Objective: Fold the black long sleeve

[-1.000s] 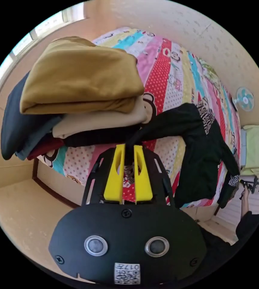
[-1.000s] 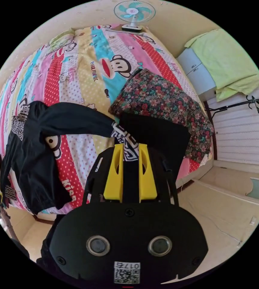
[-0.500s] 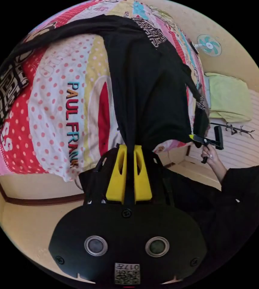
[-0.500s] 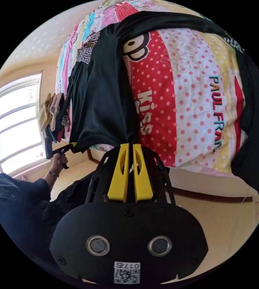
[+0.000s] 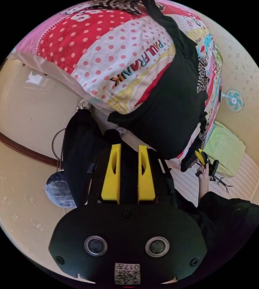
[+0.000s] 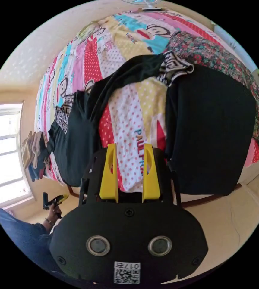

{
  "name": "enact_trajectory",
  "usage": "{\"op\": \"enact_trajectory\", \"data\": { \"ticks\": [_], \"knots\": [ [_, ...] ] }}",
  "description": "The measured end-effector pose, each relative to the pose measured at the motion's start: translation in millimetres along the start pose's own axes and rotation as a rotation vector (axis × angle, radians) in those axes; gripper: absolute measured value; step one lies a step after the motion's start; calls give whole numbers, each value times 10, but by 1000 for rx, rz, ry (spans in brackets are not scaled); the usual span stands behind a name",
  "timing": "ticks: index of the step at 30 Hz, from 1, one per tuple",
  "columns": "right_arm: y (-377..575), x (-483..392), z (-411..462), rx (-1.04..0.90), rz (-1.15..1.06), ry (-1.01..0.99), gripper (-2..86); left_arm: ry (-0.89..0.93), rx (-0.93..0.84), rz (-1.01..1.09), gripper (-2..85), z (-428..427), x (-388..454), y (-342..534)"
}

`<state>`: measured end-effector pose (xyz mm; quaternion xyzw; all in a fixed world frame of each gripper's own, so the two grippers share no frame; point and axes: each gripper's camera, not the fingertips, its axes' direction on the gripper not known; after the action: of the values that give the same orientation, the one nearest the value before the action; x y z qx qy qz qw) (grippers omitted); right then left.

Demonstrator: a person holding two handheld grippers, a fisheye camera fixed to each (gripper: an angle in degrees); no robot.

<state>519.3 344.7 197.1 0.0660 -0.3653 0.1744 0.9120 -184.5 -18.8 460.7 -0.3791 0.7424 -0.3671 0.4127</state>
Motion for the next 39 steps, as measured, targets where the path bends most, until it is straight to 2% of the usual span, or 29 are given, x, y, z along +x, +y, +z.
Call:
{"op": "enact_trajectory", "data": {
  "ticks": [2, 3, 6, 8, 9, 13, 16, 18, 19, 21, 24, 26, 28, 32, 35, 39],
  "knots": [
    [-354, 144, -252, 201, 88, 134, 134, -22, 8, 31, 89, -94, 86, -10],
    [-427, 162, -270, 229, 98, 163, 136, -41, 16, 60, 89, -159, 153, -14],
    [-800, 201, 13, 149, 50, 237, 126, -57, 31, 111, 88, -268, 266, -37],
    [-966, 248, 123, 111, 18, 353, 47, -53, 29, 118, 87, -302, 281, -68],
    [-977, 257, 74, 114, 6, 365, 42, -48, 29, 121, 85, -336, 281, -85],
    [-507, 443, -807, 265, -62, 327, 31, -74, 104, 114, 78, -555, 253, -39],
    [-162, 1078, -1282, 263, 45, 355, 40, -47, 95, 105, 76, -611, 169, -24],
    [-44, 1622, -1291, 192, 139, 236, 53, 12, 70, 91, 77, -573, 91, -48],
    [39, 2004, -1174, 116, 240, 154, 66, 25, 66, 89, 78, -562, 77, -55],
    [293, 2452, -1005, 88, 404, 87, 81, 51, 49, 90, 79, -531, 61, -81],
    [826, 2780, -828, 264, 562, -204, 97, 37, 36, 105, 80, -548, 85, -76],
    [1106, 2893, -559, 412, 642, -483, 107, 26, 21, 114, 80, -571, 87, -76],
    [1203, 2945, -285, 435, 721, -600, 115, 21, 9, 113, 80, -603, 68, -88],
    [1323, 2952, 234, 460, 817, -684, 108, 45, 44, 93, 80, -761, -17, -102],
    [1346, 3098, 370, 572, 849, -753, 78, 78, 85, 79, 83, -885, -94, -93],
    [1173, 3226, 326, 586, 822, -733, 27, 124, 140, 79, 95, -1076, -222, -106]
  ]
}}
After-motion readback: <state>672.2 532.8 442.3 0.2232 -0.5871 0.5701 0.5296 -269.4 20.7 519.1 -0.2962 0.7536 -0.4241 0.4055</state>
